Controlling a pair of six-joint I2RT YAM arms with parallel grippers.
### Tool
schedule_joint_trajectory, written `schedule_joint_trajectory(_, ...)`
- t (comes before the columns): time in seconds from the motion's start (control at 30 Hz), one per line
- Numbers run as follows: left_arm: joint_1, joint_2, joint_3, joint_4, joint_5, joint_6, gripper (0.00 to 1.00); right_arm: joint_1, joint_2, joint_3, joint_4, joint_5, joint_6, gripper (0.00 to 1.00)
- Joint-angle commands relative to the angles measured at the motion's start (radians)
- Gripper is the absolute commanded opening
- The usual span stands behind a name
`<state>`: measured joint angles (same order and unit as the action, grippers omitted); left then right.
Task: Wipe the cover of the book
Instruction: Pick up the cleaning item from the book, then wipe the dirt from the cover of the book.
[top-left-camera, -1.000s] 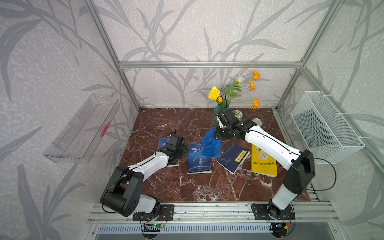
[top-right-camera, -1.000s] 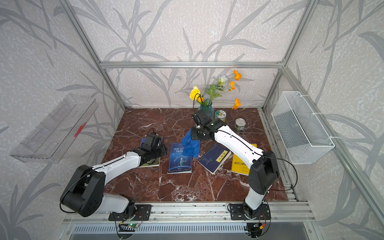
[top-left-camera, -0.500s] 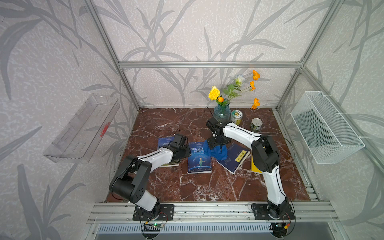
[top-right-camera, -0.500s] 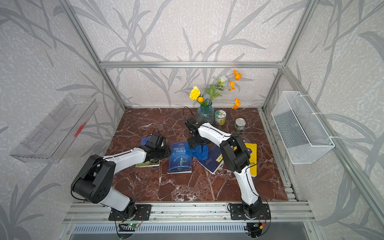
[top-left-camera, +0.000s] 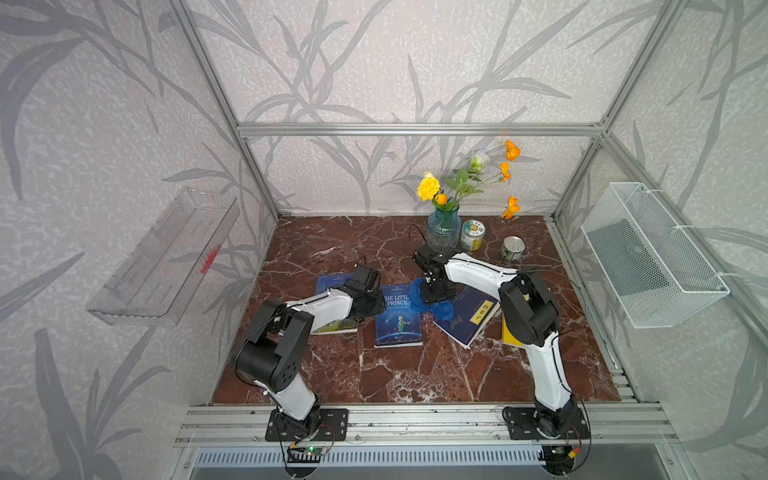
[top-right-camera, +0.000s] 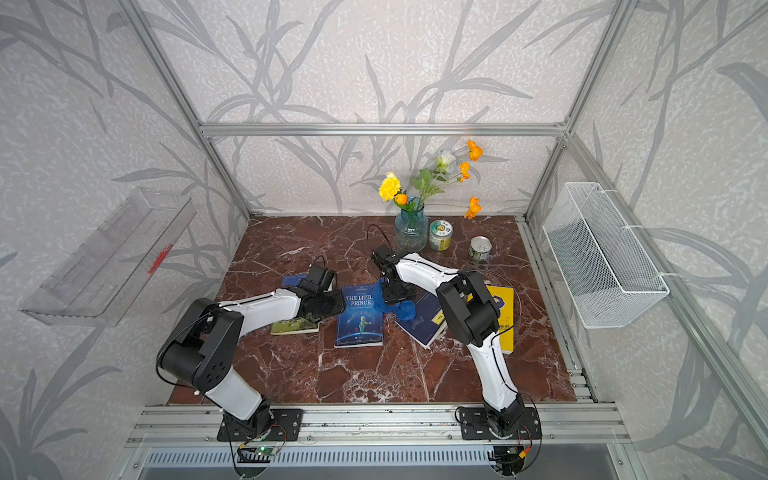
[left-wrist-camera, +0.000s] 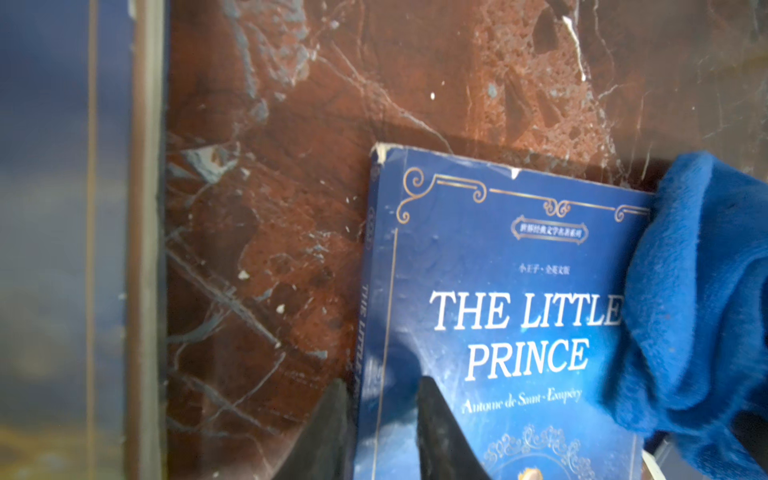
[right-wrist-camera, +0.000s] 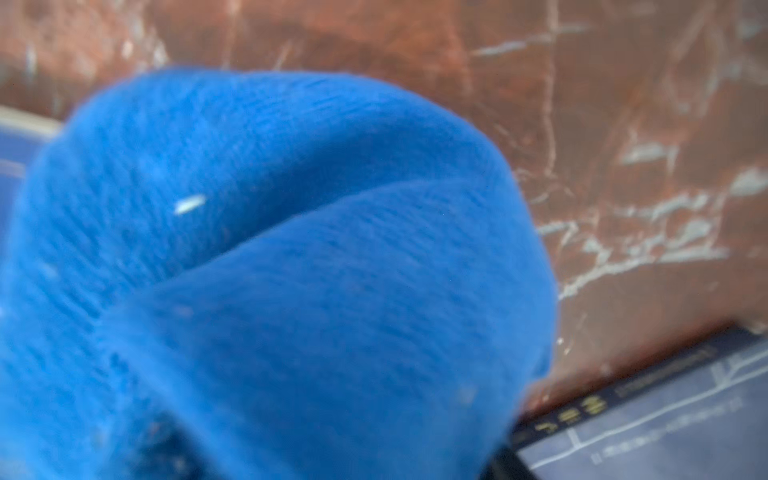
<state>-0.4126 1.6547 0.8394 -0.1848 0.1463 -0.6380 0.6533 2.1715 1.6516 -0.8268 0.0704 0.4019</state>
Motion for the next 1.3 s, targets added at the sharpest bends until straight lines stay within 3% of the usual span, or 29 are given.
schedule_joint_trajectory(0.0, -0.006, 0.022, 0.026, -0.045, -0.018, 0.007, 0.25, -0.021, -0.010, 0.013, -0.006, 0.021, 0.002, 0.23)
schedule_joint_trajectory(0.07, -0.005, 0.021, 0.021, -0.040, -0.013, 0.001, 0.23, -0.025, -0.019, 0.053, -0.034, 0.036, -0.012, 0.07)
schedule_joint_trajectory(0.13, -0.006, 0.017, 0.019, -0.035, -0.018, -0.002, 0.22, -0.024, -0.039, 0.094, -0.067, 0.044, -0.026, 0.00)
schedule_joint_trajectory(0.37, -0.006, 0.019, 0.022, -0.047, -0.038, -0.005, 0.16, 0.066, -0.159, 0.093, -0.084, 0.012, -0.016, 0.00)
schedule_joint_trajectory(0.67, -0.005, 0.014, 0.020, -0.053, -0.045, -0.014, 0.12, 0.226, -0.171, -0.091, 0.072, -0.092, 0.146, 0.00)
schedule_joint_trajectory(0.87, -0.005, 0.020, 0.023, -0.052, -0.040, -0.015, 0.11, 0.222, -0.072, -0.129, 0.165, -0.159, 0.183, 0.00)
schedule_joint_trajectory(1.27, -0.004, 0.042, 0.038, -0.065, -0.052, -0.015, 0.05, 0.091, 0.140, 0.097, 0.129, -0.146, 0.154, 0.00)
